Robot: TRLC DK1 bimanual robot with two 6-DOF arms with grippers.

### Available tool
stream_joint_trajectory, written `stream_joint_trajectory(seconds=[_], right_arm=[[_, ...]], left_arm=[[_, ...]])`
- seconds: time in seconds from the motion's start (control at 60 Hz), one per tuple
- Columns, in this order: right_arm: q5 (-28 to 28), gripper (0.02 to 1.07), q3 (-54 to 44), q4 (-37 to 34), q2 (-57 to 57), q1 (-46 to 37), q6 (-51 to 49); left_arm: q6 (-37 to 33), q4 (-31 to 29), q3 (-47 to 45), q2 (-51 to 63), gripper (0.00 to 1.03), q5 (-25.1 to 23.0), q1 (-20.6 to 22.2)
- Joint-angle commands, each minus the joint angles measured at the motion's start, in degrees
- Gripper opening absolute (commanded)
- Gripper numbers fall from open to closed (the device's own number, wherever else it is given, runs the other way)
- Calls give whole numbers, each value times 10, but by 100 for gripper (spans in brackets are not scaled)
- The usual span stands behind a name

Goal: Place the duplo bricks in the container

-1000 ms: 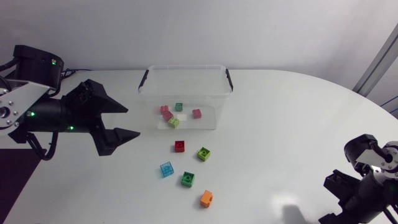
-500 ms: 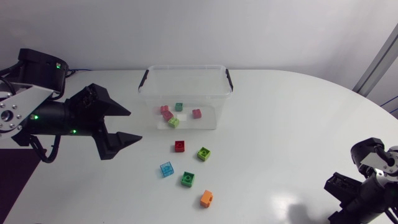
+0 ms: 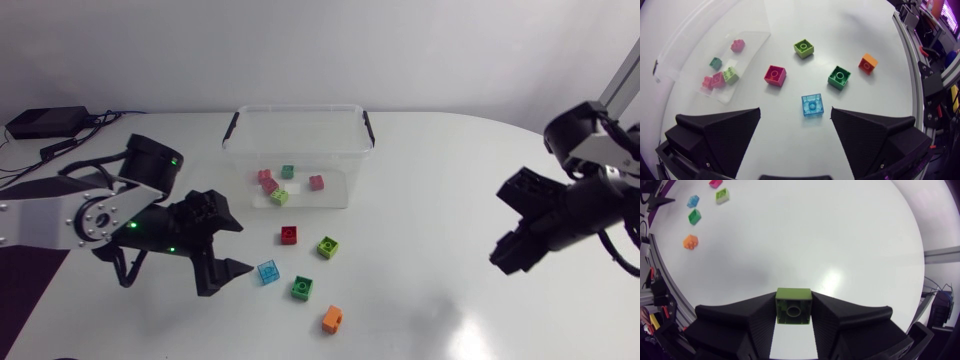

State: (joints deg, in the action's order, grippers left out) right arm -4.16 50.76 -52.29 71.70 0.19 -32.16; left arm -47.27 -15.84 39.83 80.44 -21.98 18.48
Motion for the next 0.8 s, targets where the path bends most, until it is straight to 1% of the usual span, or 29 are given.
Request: stream_joint_trajectory(seconds=[0.0, 0.067, 0.133, 0.283, 0.45, 0.617, 0.667, 0.7, 0.717, 0.733, 0.767, 0.783], right_arm=[[-10, 21, 46, -1, 39, 39, 49], [-15, 21, 83, 14, 68, 66, 69], [-18, 21, 121, 25, 98, 87, 81], [-26, 21, 211, 47, 156, 120, 101], [-37, 21, 308, 62, 215, 155, 122], [-44, 21, 411, 76, 279, 185, 145], [-49, 21, 445, 76, 301, 196, 150], [-50, 22, 465, 76, 316, 202, 153], [-50, 22, 479, 76, 324, 206, 156], [-50, 22, 486, 76, 330, 208, 157], [-50, 22, 505, 77, 346, 215, 158], [-50, 22, 516, 77, 355, 218, 160]], left_arm=[[-28, 26, -11, 60, 98, 2, 8], [-28, 43, -5, 95, 98, 3, 15], [-27, 47, 3, 118, 98, 3, 24], [-12, 76, 3, 142, 98, 17, 61], [7, 110, 2, 162, 98, 18, 87], [17, 137, 9, 201, 98, 40, 105], [17, 143, 9, 213, 94, 49, 111], [18, 149, 9, 219, 90, 55, 112], [19, 151, 9, 220, 86, 57, 113], [19, 151, 9, 220, 84, 57, 113], [22, 154, 9, 222, 70, 57, 113], [24, 157, 9, 222, 61, 58, 112]])
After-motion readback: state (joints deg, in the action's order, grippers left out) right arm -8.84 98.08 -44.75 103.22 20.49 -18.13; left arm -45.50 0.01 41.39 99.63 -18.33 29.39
